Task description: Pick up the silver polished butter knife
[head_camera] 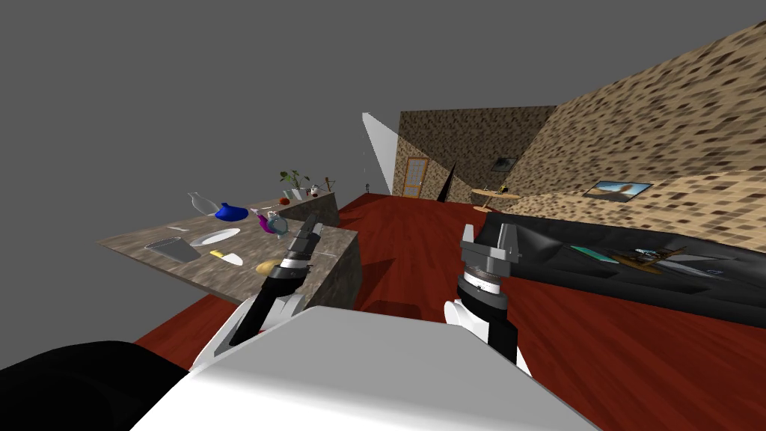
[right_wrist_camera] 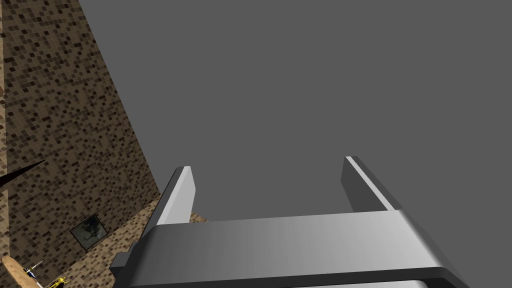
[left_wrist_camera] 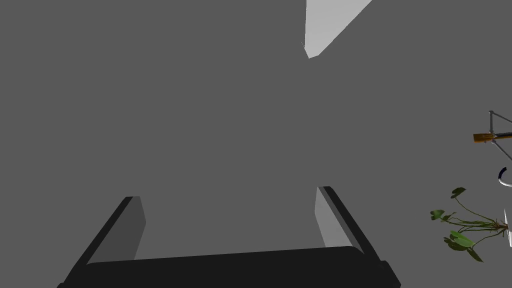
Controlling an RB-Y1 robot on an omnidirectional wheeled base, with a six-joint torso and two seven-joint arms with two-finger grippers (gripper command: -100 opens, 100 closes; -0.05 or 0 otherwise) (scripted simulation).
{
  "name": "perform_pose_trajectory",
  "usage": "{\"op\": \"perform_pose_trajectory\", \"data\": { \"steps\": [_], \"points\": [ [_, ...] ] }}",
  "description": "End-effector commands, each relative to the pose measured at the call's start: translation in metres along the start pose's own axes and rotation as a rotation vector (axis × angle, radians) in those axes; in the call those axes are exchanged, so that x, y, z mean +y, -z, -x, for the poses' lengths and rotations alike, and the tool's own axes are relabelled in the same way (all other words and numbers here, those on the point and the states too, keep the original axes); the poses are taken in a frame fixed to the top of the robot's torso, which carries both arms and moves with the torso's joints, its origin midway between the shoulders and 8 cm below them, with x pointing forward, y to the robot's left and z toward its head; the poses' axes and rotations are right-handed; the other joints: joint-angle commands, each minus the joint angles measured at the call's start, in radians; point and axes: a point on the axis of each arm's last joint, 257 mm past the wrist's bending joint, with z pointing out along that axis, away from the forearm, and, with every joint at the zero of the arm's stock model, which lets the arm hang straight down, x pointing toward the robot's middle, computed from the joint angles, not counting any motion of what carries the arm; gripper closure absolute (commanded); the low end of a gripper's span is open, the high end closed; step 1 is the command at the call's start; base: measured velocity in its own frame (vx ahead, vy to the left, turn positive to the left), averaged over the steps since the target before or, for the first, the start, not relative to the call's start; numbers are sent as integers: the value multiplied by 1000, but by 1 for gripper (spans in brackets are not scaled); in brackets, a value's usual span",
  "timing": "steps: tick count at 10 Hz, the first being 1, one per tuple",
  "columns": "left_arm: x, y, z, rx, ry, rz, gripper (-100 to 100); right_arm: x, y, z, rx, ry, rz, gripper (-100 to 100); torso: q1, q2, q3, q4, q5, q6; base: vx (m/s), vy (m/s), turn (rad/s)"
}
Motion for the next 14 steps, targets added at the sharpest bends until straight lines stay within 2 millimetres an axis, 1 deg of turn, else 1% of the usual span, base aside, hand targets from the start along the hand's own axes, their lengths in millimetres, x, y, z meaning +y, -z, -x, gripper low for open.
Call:
{"op": "perform_pose_trajectory", "data": {
  "steps": [1, 2, 3, 4, 5, 6, 7, 8, 9, 10, 11, 12, 13, 14],
  "points": [
    [12, 1, 0, 13, -16, 41, -100, 0, 0, 0, 0, 0, 0, 0, 0, 0, 0, 0, 0, 0, 21, -23, 14],
    [27, 7, 1, 38, -47, 94, -100, 0, 0, 0, 0, 0, 0, 0, 0, 0, 0, 0, 0, 0, 20, -26, 25],
    [30, 7, 1, 38, -47, 103, -100, 0, 0, 0, 0, 0, 0, 0, 0, 1, 0, 0, 0, 0, 19, -24, 16],
    [44, 13, 4, 62, -78, 155, -100, 0, 0, 0, 0, 0, 0, 0, 0, 1, 0, 0, 0, 0, 28, -36, 30],
    [48, 14, 4, 63, -79, 169, -100, 0, 0, 0, 0, 0, 0, 0, 0, 0, 0, 0, 0, 0, 24, -29, 22],
    [63, 21, 7, 85, -111, 222, -100, 0, 0, 0, 0, 0, 0, 0, 0, 0, 0, 0, 0, 0, 26, -25, 30],
    [66, 22, 7, 86, -111, 237, -100, 0, 0, 0, 0, 0, 0, 0, 0, 0, 0, 0, 0, 0, 23, -25, 21],
    [81, 31, 11, 108, -144, 291, -100, 0, 0, 0, 0, 0, 0, 0, 0, 1, 0, 0, 0, 0, 34, -37, 34],
    [85, 32, 11, 110, -144, 309, -100, 0, 0, 0, 0, 0, 0, 0, 0, 0, 0, 0, 0, 0, 36, -35, 23],
    [102, 43, 16, 131, -177, 371, -100, 0, 0, 0, 0, 0, 0, 0, 0, 0, 0, 0, 0, 0, 42, -34, 36],
    [104, 44, 16, 132, -178, 382, -100, 0, 0, 0, 0, 0, 0, 0, 0, -1, 0, 0, 0, 0, 32, -31, 22],
    [119, 55, 22, 153, -210, 438, -100, 0, 0, 0, 0, 0, 0, 0, 0, 0, 0, 0, 0, 0, 45, -31, 39],
    [123, 57, 23, 155, -211, 458, -100, 0, 0, 0, 0, 0, 0, 0, 0, -1, 0, 0, 0, 0, 42, -29, 23],
    [137, 68, 29, 176, -244, 513, -100, 0, 0, 0, 0, 0, 0, 0, 0, -1, 0, 0, 0, 0, 45, -52, 35]
  ]
}}
